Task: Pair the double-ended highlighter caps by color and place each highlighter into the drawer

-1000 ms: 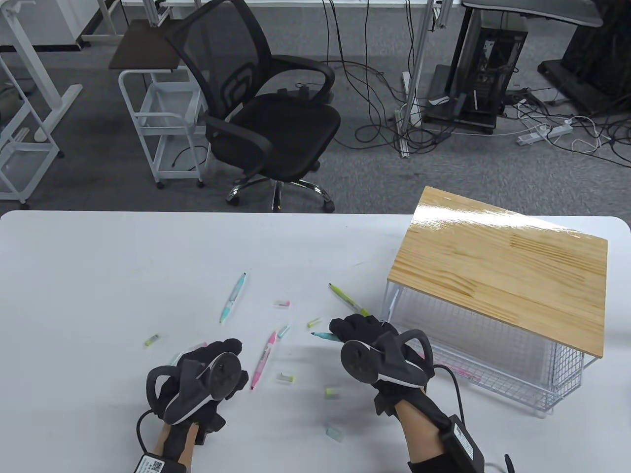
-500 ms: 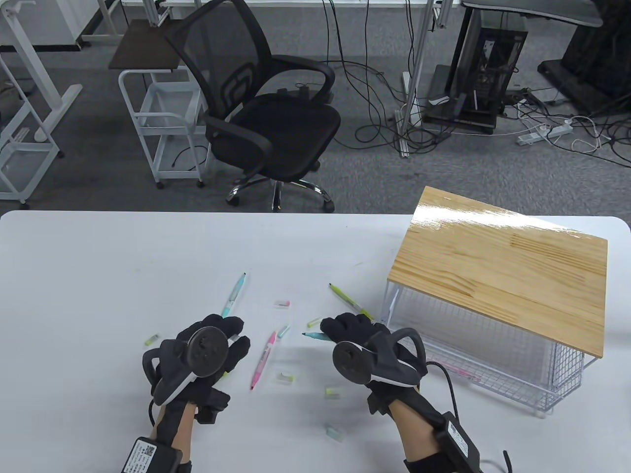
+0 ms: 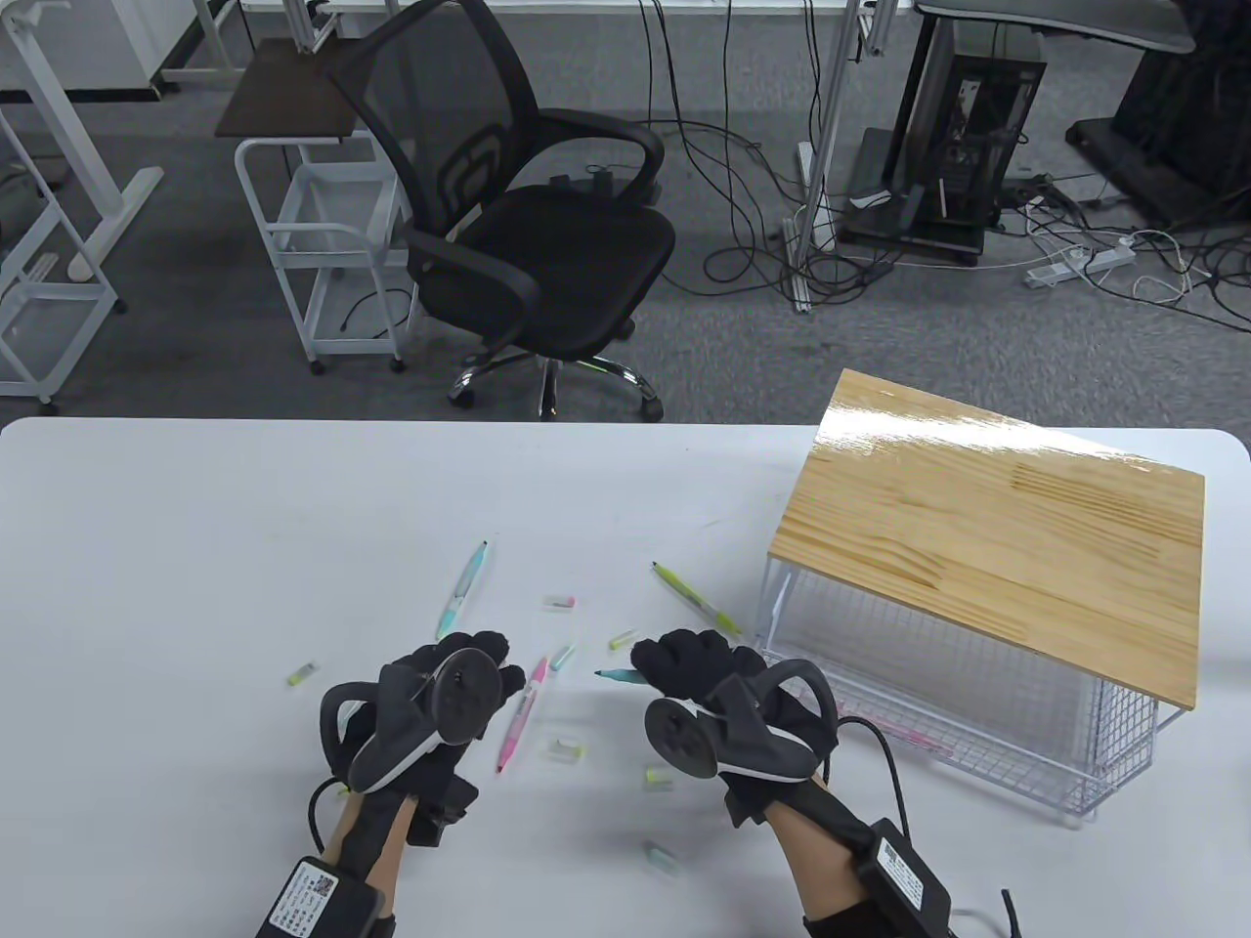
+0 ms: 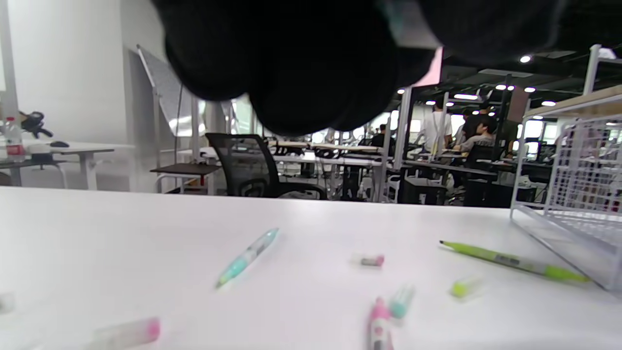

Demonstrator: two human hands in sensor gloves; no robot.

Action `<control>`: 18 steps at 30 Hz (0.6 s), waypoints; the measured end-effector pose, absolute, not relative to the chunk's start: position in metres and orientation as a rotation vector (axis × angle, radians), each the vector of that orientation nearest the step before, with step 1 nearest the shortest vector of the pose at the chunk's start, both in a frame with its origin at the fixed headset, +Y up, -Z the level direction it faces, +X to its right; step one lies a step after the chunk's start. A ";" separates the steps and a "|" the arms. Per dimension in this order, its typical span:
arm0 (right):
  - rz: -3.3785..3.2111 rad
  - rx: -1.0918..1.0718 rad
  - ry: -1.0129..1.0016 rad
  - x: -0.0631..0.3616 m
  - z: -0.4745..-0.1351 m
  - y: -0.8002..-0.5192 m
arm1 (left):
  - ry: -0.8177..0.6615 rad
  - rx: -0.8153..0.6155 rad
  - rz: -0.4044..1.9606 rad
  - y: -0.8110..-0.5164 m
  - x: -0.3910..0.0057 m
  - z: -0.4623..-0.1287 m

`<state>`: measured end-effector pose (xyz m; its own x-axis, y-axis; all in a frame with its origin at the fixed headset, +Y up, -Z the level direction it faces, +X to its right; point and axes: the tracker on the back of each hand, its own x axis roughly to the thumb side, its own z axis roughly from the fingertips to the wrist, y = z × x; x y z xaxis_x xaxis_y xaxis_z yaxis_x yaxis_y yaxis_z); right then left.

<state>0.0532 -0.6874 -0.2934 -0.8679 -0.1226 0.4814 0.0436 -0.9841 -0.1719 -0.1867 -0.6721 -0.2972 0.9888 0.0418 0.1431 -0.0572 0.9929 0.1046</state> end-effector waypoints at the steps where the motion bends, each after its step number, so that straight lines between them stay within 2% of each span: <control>1: -2.953 -0.780 0.263 0.053 -0.293 -0.687 | -0.157 0.129 0.054 -0.672 -0.184 -0.296; 9: -2.957 -0.807 0.434 0.052 -0.289 -0.686 | -0.240 0.118 0.045 -0.672 -0.171 -0.292; 18: -2.960 -0.814 0.494 0.049 -0.288 -0.687 | -0.282 0.108 0.036 -0.678 -0.164 -0.293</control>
<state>0.0488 -0.6867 -0.2878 -0.8626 -0.1136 0.4930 -0.0527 -0.9490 -0.3108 -0.1641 -0.6781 -0.2932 0.9600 0.0200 0.2792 -0.0503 0.9936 0.1016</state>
